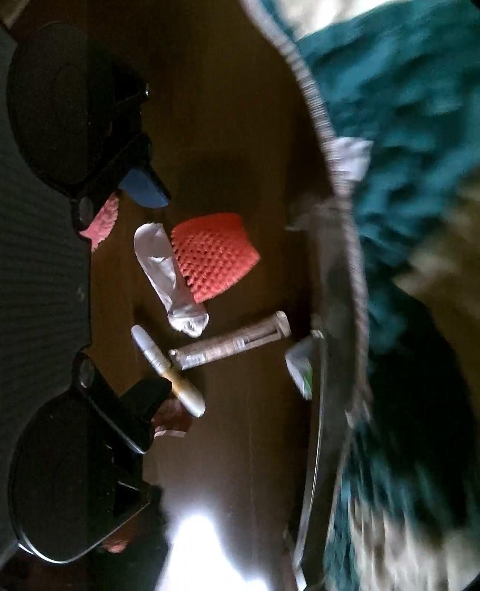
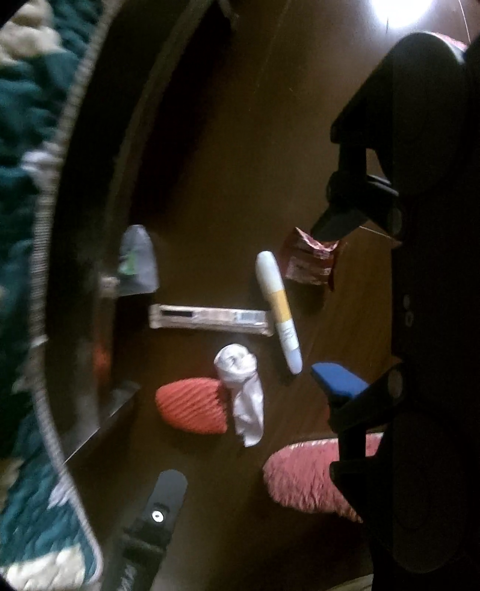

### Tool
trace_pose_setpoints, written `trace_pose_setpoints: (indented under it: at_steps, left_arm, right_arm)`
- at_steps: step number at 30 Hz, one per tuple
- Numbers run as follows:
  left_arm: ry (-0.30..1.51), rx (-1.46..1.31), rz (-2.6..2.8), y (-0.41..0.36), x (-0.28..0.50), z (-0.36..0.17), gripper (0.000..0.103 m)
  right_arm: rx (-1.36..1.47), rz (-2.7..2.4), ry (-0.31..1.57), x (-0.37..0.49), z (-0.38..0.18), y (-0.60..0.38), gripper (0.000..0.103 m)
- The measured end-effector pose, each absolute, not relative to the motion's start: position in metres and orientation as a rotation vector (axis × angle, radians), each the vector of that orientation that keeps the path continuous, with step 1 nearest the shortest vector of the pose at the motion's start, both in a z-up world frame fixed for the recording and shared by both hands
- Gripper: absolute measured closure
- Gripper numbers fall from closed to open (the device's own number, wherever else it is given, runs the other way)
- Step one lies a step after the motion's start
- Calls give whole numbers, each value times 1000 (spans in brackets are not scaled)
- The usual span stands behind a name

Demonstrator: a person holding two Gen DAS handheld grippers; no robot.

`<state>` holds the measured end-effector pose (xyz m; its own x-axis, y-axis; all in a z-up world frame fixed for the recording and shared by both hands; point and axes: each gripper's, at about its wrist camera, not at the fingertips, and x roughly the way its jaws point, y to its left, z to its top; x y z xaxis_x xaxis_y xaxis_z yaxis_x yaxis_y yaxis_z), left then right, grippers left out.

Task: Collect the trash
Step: 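Lower both open tools toward the trash under the chair, then grasp the orange foam net with the left tool while the right grasps the snack wrapper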

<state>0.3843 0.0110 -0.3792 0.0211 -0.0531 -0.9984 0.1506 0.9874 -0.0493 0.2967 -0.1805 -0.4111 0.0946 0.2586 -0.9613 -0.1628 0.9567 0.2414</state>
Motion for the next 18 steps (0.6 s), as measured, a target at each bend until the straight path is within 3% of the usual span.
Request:
trace_pose_setpoints:
  at_steps: [9,18]
  left_arm:
    - [1548,-31,61,29,410,-470,4]
    - [1595,-8,130,38,414,-527,4]
  right_arm:
    - [126,303,1538,299,-475,-186,30]
    - [140,291,1579,311,-517,-189,31]
